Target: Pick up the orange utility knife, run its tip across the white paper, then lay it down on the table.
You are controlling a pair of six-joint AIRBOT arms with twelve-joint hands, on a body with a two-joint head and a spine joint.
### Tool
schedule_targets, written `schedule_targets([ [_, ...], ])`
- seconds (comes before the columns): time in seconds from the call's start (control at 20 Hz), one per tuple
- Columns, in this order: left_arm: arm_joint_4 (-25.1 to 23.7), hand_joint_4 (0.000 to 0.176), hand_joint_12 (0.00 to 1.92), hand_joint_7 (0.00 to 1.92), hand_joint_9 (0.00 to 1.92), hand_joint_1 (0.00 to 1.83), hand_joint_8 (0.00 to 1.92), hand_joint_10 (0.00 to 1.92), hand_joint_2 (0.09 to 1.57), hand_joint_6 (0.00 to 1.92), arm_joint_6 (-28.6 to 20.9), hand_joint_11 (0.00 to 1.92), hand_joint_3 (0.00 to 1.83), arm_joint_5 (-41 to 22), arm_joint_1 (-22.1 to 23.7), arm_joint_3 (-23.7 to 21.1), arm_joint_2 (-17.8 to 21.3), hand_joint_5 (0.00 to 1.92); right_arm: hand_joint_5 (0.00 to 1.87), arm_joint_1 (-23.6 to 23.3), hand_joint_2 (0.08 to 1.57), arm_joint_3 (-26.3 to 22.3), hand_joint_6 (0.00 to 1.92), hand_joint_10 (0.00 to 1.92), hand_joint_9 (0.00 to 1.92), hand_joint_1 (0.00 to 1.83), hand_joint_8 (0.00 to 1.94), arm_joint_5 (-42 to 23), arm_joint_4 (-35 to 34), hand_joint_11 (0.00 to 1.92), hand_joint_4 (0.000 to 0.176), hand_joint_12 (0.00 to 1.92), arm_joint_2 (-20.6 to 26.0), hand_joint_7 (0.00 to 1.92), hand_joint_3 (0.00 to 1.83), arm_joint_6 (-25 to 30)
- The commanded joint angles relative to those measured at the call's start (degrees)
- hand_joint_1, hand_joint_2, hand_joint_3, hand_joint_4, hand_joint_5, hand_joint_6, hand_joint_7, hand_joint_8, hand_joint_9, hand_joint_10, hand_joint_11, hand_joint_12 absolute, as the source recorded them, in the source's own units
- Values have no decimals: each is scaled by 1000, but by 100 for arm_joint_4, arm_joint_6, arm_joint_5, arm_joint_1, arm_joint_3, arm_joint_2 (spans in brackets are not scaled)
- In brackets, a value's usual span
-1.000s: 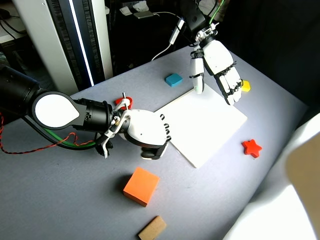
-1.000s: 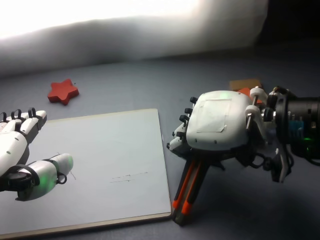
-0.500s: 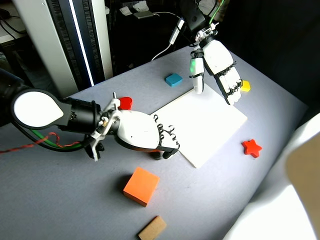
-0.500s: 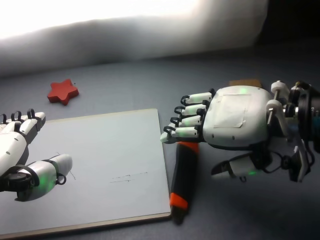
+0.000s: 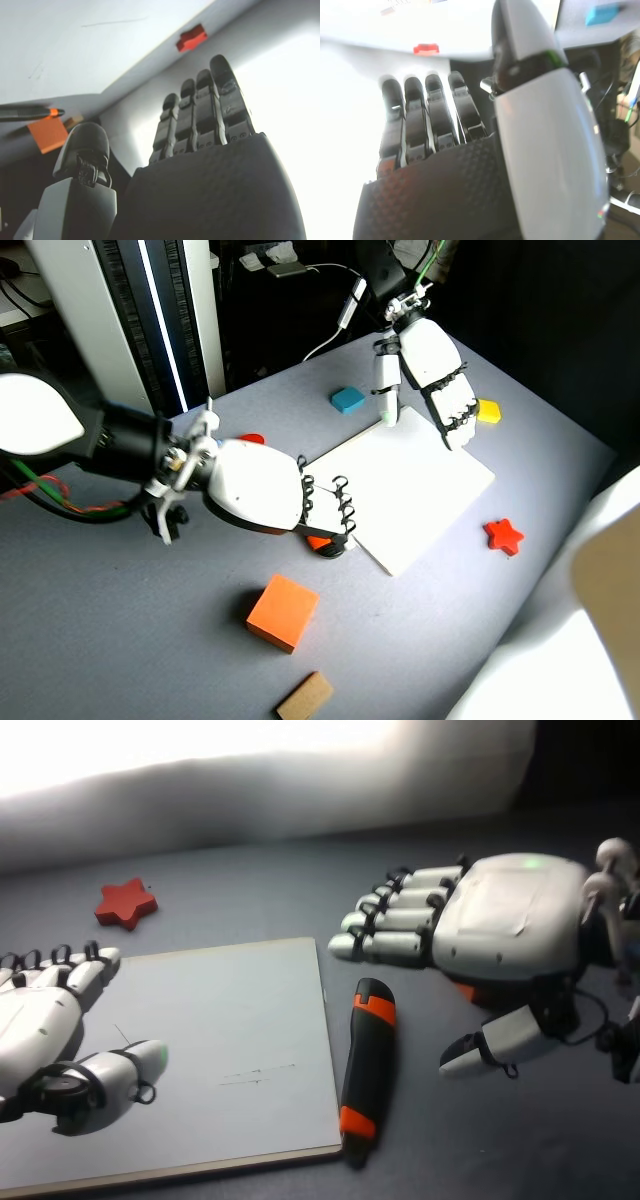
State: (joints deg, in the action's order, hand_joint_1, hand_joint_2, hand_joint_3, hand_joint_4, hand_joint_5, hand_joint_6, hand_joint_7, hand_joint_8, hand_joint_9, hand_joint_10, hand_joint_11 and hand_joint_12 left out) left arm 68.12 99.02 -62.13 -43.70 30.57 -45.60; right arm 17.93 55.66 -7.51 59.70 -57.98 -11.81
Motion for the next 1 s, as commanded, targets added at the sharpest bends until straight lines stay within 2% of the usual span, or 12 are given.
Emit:
schedule_targets([
  [0.0, -376, 23, 463, 54, 45, 104, 3, 6, 1356, 4, 49, 0, 2, -480, 80, -21, 8, 49, 0, -71, 994, -61, 0, 50, 34, 527, 0, -233, -77, 0, 0, 770, 75, 0, 0, 66],
  [0.05, -378, 22, 484, 70, 66, 100, 5, 11, 1355, 3, 119, 0, 1, -480, 160, -90, -7, 49, 0, -117, 1003, -142, 0, 45, 27, 536, 0, -233, -77, 0, 0, 799, 188, 0, 0, 102],
  [0.15, -378, 8, 902, 234, 230, 100, 17, 44, 1330, 30, 289, 0, 0, -480, 329, -232, -66, 194, 0, -186, 1048, -311, 0, 68, 82, 457, 11, -217, -78, 0, 0, 893, 416, 59, 10, 198],
  [0.25, -376, 12, 1123, 350, 319, 220, 29, 62, 1321, 31, 345, 0, 0, -481, 426, -395, -117, 255, 180, -208, 1087, -480, 62, 160, 265, 458, 50, -105, -79, 0, 0, 1266, 636, 256, 11, 292],
  [0.35, -371, 16, 1369, 443, 454, 370, 39, 122, 1274, 31, 408, 0, 0, -482, 495, -554, -169, 294, 408, -180, 1172, -630, 79, 489, 369, 365, 28, -55, -80, 0, 0, 1481, 852, 516, 4, 400],
  [0.4, -374, 0, 1543, 561, 497, 391, 67, 364, 1269, 76, 409, 27, 0, -481, 494, -632, -202, 400, 555, -130, 1216, -715, 132, 743, 456, 364, 75, -55, -80, 50, 0, 1573, 991, 693, 7, 436],
  [0.5, -377, 0, 1742, 644, 495, 394, 767, 1187, 1295, 885, 372, 267, 4, -450, 445, -729, -203, 505, 764, -61, 1273, -822, 631, 1241, 613, 401, 563, -56, -80, 351, 0, 1717, 1157, 880, 4, 516],
  [0.55, -375, 0, 1817, 689, 565, 389, 1150, 1414, 1309, 1088, 316, 372, 5, -459, 416, -776, -203, 613, 838, -33, 1306, -869, 834, 1432, 684, 372, 958, -57, -84, 450, 0, 1874, 1255, 915, 8, 525],
  [0.65, -375, 0, 1909, 855, 749, 417, 1450, 1662, 1324, 1107, 314, 580, 5, -507, 486, -806, -211, 788, 964, -9, 1325, -941, 1175, 1798, 916, 373, 1463, -55, -121, 716, 0, 1919, 1383, 1058, 4, 524],
  [0.7, -377, 0, 1912, 909, 814, 394, 1515, 1718, 1337, 1104, 344, 688, 7, -510, 560, -809, -215, 867, 983, 3, 1332, -980, 1323, 1896, 991, 378, 1578, -34, -121, 842, 0, 1921, 1447, 1095, 4, 509],
  [0.8, -378, 0, 1844, 1019, 957, 418, 1351, 1597, 1329, 1076, 378, 816, 0, -458, 733, -830, -231, 865, 1007, 13, 1387, -1070, 1567, 1920, 1155, 359, 1696, 16, -122, 1100, 0, 1921, 1581, 1181, 13, 493],
  [0.95, -459, 0, 1919, 1095, 1142, 527, 1554, 1794, 1325, 1029, 379, 1097, 2, -443, 884, -924, -232, 947, 1046, 35, 1462, -1225, 1751, 1921, 1205, 334, 1738, 16, -138, 1102, 0, 1921, 1764, 1231, 26, 494],
])
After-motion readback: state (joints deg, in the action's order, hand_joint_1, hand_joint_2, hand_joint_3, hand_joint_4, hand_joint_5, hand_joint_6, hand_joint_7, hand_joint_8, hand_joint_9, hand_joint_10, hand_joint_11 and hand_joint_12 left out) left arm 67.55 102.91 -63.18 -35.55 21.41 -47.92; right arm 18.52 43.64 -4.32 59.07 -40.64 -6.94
